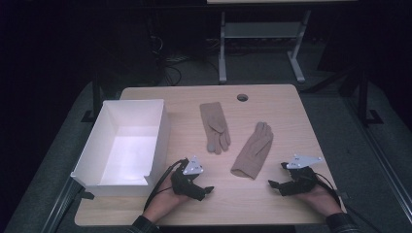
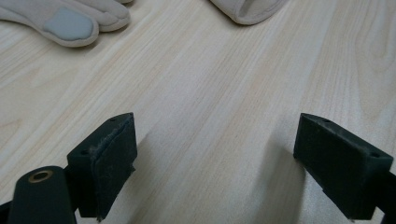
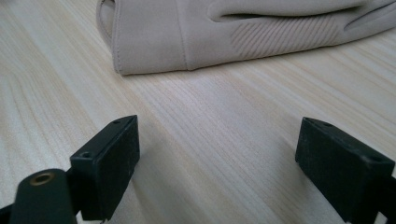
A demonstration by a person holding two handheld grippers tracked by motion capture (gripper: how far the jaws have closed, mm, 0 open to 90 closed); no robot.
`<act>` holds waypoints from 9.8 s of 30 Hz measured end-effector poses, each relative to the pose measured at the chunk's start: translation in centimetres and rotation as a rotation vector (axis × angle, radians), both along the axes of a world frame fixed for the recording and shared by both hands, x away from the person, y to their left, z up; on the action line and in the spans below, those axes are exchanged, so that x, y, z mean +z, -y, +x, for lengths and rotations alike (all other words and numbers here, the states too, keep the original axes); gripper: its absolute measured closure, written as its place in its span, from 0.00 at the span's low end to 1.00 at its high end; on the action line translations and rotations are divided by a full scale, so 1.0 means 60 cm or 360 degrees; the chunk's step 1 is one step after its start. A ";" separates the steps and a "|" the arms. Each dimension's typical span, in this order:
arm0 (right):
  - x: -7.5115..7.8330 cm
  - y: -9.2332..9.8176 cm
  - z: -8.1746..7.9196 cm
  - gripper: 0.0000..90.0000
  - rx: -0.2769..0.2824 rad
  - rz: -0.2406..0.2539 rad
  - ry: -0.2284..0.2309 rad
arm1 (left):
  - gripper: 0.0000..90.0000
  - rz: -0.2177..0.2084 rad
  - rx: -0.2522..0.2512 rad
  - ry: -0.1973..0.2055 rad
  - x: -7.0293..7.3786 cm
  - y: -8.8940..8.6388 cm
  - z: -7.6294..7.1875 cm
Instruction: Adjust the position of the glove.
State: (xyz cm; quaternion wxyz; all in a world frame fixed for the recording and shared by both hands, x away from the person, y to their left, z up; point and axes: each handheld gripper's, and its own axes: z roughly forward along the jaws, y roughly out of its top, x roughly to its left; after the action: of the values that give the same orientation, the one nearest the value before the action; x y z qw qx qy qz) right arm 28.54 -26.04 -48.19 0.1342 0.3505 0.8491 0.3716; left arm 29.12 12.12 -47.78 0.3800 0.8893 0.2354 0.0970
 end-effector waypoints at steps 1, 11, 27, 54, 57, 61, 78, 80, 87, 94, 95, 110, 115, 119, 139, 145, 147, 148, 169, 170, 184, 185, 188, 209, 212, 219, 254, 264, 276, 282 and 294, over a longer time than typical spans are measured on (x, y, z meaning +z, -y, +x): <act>0.000 -0.001 0.000 0.15 0.0000 0.0001 -0.0002 | 0.14 -0.0006 0.0007 0.0000 0.000 0.000 -0.001; 0.017 -0.009 -0.003 0.42 0.0062 0.0018 -0.0007 | 0.14 -0.0006 0.0003 -0.0005 0.000 0.005 0.000; 0.038 -0.041 0.033 1.00 0.0124 0.0141 -0.0032 | 0.14 0.0001 -0.0017 0.0005 0.000 0.000 0.000; 0.033 -0.141 0.089 1.00 0.0268 0.0069 -0.0060 | 0.14 0.0012 0.0007 -0.0003 0.001 -0.001 0.003; 0.023 -0.143 0.091 1.00 0.0282 0.0005 -0.0080 | 0.14 0.0008 0.0011 -0.0002 0.001 -0.001 0.003; 0.020 -0.143 0.088 1.00 0.0275 0.0007 -0.0087 | 0.14 0.0003 0.0019 0.0003 0.000 -0.002 0.001; 0.024 -0.097 0.057 1.00 0.0287 -0.0008 -0.0126 | 0.14 0.0003 0.0020 0.0007 0.000 -0.002 0.000; 0.025 -0.093 0.051 1.00 0.0274 -0.0010 -0.0144 | 0.14 0.0004 0.0020 0.0006 0.001 -0.002 0.000; 0.026 -0.073 0.031 1.00 0.0276 -0.0018 -0.0148 | 0.14 0.0009 0.0015 0.0011 0.000 -0.003 0.001; 0.026 -0.054 0.003 1.00 0.0271 0.0000 -0.0175 | 0.14 0.0013 0.0012 0.0014 0.001 -0.003 0.001; 0.027 -0.053 0.000 1.00 0.0272 0.0001 -0.0181 | 0.14 0.0008 0.0017 0.0009 0.000 -0.003 0.000; 0.053 -0.023 0.077 1.00 0.0077 0.0090 -0.0077 | 0.14 0.0015 0.0013 0.0001 0.001 -0.002 0.001; 0.046 -0.032 0.107 1.00 0.0054 0.0087 -0.0068 | 0.14 0.0017 0.0013 0.0000 0.001 -0.002 0.001; 0.035 -0.041 0.122 1.00 0.0044 0.0036 -0.0092 | 0.14 0.0017 0.0011 0.0000 0.001 -0.002 0.001; 0.028 -0.042 0.069 1.00 0.0040 -0.0025 -0.0125 | 0.14 0.0013 0.0013 0.0007 0.001 -0.002 0.000; 0.029 -0.039 0.040 1.00 0.0027 -0.0031 -0.0128 | 0.14 0.0004 0.0019 0.0000 0.000 -0.001 -0.001; 0.028 -0.037 0.033 1.00 0.0022 -0.0020 -0.0130 | 0.14 0.0005 0.0018 0.0003 0.000 -0.001 -0.001; 0.028 -0.037 0.033 1.00 0.0022 -0.0020 -0.0130 | 0.14 0.0005 0.0018 0.0003 0.000 -0.001 -0.001; 0.022 0.054 0.060 0.29 -0.0313 0.0076 -0.0035 | 0.14 0.0012 0.0012 0.0007 0.001 0.000 0.000; 0.020 0.055 0.061 0.28 -0.0326 0.0065 -0.0030 | 0.14 0.0012 0.0012 0.0009 0.000 0.000 0.000; -0.001 0.064 0.070 0.16 -0.0407 -0.0001 -0.0005 | 0.23 0.0020 0.0091 -0.0054 0.011 0.007 0.005; -0.001 0.064 0.070 0.16 -0.0408 -0.0001 -0.0006 | 0.27 0.0000 0.0108 -0.0061 0.013 0.009 0.007; -0.001 0.064 0.069 0.16 -0.0405 -0.0005 -0.0004 | 0.37 -0.0015 0.0122 -0.0085 0.023 0.012 0.010; -0.001 0.064 0.069 0.16 -0.0401 -0.0003 -0.0005 | 1.00 -0.0003 0.0161 -0.0002 0.064 0.092 0.136; -0.001 0.064 0.069 0.16 -0.0403 -0.0002 -0.0007 | 1.00 -0.0010 0.0169 -0.0012 0.058 0.105 0.162; -0.001 0.065 0.070 0.16 -0.0399 -0.0005 -0.0004 | 1.00 -0.0007 0.0175 -0.0027 0.043 0.123 0.196; -0.002 0.064 0.070 0.16 -0.0398 -0.0006 0.0000 | 1.00 0.0045 -0.0062 -0.0223 0.030 0.098 0.083; -0.002 0.064 0.070 0.16 -0.0396 -0.0005 0.0000 | 1.00 0.0058 -0.0152 -0.0264 0.032 0.069 0.013; -0.002 0.064 0.070 0.16 -0.0401 -0.0004 -0.0001 | 1.00 -0.0017 -0.0113 -0.0193 0.064 0.069 0.019; -0.002 0.064 0.069 0.16 -0.0401 -0.0004 -0.0001 | 1.00 -0.0009 -0.0046 -0.0082 0.087 0.094 0.085; -0.002 0.064 0.070 0.16 -0.0396 -0.0003 0.0000 | 1.00 0.0081 0.0067 -0.0084 0.057 0.128 0.191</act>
State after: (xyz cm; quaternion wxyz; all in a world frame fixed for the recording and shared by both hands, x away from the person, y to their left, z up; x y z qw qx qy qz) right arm 32.73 -29.88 -48.29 0.1797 0.4529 0.7995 0.3513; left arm 40.56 4.46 -44.38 0.3489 0.8957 0.2614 0.0875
